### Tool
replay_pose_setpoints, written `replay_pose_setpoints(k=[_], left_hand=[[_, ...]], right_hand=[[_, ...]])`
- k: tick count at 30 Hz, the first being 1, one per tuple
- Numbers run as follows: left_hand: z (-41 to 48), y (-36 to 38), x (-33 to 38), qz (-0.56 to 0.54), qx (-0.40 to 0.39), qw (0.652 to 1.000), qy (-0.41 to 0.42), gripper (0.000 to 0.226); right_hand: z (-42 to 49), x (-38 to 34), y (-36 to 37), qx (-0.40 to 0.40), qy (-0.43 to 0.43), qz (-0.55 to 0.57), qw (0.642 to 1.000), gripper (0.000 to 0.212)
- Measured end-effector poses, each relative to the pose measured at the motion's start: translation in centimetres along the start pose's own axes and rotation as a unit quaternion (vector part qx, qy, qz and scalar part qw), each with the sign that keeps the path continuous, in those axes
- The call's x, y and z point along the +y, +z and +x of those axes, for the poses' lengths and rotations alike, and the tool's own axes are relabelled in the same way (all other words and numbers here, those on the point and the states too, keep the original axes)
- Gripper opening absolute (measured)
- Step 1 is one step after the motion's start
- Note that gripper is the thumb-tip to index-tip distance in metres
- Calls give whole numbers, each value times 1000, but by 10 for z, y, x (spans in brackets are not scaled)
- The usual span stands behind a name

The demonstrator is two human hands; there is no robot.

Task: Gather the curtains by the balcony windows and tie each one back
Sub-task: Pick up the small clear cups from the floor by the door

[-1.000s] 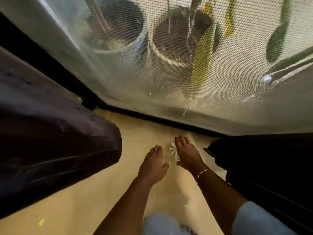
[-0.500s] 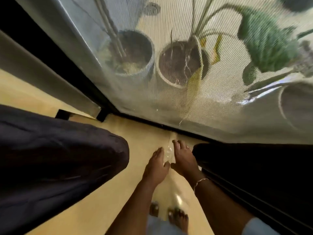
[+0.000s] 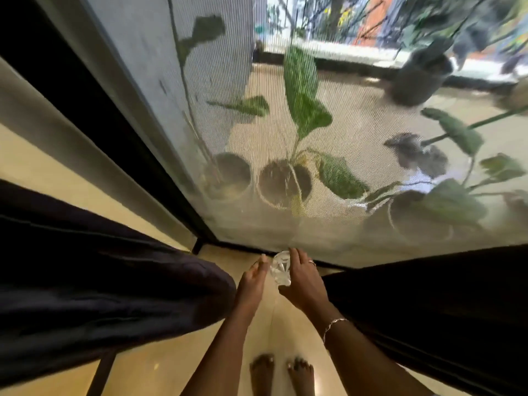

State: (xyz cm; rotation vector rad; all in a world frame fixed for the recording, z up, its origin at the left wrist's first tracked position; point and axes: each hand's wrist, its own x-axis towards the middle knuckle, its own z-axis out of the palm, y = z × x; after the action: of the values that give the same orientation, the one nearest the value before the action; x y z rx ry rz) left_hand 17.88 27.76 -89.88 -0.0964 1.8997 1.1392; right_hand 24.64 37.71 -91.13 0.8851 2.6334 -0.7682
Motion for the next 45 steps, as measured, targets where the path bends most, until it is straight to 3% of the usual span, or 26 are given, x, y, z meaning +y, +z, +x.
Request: replay_pose_setpoints(k=[5, 9, 18, 21, 36, 45], left_hand=[[-60, -21, 55, -31, -55, 998, 17, 105], [-99, -35, 90, -12, -101, 993, 51, 92], [-147, -41, 107, -7, -115, 986, 119, 89], [-156, -33, 98, -17, -129, 986, 108, 72], [-262, 52, 31, -17, -71, 986, 148, 45], [-336, 157, 11, 23, -161, 970, 182, 49]], right_hand=[[-39, -32, -63, 40, 15, 25, 999, 93], [-64, -54, -101, 64, 11, 41, 997, 90], [-105, -74, -137, 109, -1, 44, 993, 91], [-125, -69, -135, 111, 3, 33, 993, 93], [-258, 3, -132, 108, -8, 32, 994, 78], [-359, 96, -153, 172, 63, 21, 983, 81]])
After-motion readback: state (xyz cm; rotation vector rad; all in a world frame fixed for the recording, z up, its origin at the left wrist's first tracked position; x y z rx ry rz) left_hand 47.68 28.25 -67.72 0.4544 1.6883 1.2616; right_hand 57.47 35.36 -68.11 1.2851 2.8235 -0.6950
